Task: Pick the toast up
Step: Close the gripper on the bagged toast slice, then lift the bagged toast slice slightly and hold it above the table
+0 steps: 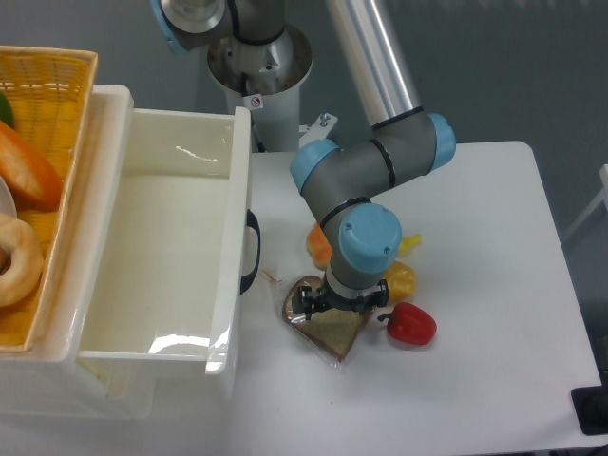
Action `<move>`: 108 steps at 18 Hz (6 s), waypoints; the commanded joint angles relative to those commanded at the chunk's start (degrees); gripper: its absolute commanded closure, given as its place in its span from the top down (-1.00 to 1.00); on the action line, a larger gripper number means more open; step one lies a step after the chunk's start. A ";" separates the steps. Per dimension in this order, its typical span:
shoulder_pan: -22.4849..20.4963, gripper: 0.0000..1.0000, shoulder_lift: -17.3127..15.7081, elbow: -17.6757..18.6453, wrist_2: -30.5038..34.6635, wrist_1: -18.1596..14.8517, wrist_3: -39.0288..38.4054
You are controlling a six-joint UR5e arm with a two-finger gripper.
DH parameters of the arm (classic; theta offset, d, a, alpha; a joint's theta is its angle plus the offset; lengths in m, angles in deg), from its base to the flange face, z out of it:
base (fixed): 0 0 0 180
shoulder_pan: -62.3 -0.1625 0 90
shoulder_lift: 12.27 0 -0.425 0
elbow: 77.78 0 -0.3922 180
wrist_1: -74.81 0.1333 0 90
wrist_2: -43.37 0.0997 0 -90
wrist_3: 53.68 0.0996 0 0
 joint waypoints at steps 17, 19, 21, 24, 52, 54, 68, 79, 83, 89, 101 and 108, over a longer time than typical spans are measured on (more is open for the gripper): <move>0.17 1.00 1.14 0.88 -1.58 0.18 -0.79; 0.18 1.00 1.32 0.88 -1.58 0.18 -0.79; 0.61 1.00 1.49 0.88 -1.58 0.79 -0.79; 0.88 1.00 1.93 0.88 -1.58 1.58 -1.40; 0.79 1.00 4.65 -8.08 -1.32 2.81 -2.02; 0.88 1.00 5.62 -9.49 -1.32 2.90 -1.58; 0.88 1.00 7.30 -9.40 -1.41 2.90 -0.44; 1.14 1.00 8.17 -9.49 -1.50 2.90 -0.44; 1.14 1.00 8.26 -9.49 -1.50 2.99 -0.44; 1.23 1.00 8.26 -9.49 -1.50 2.99 -0.35; 1.58 0.26 8.26 -9.32 -1.50 2.99 -0.62; 1.58 -0.15 8.17 -9.05 -1.50 2.99 -0.79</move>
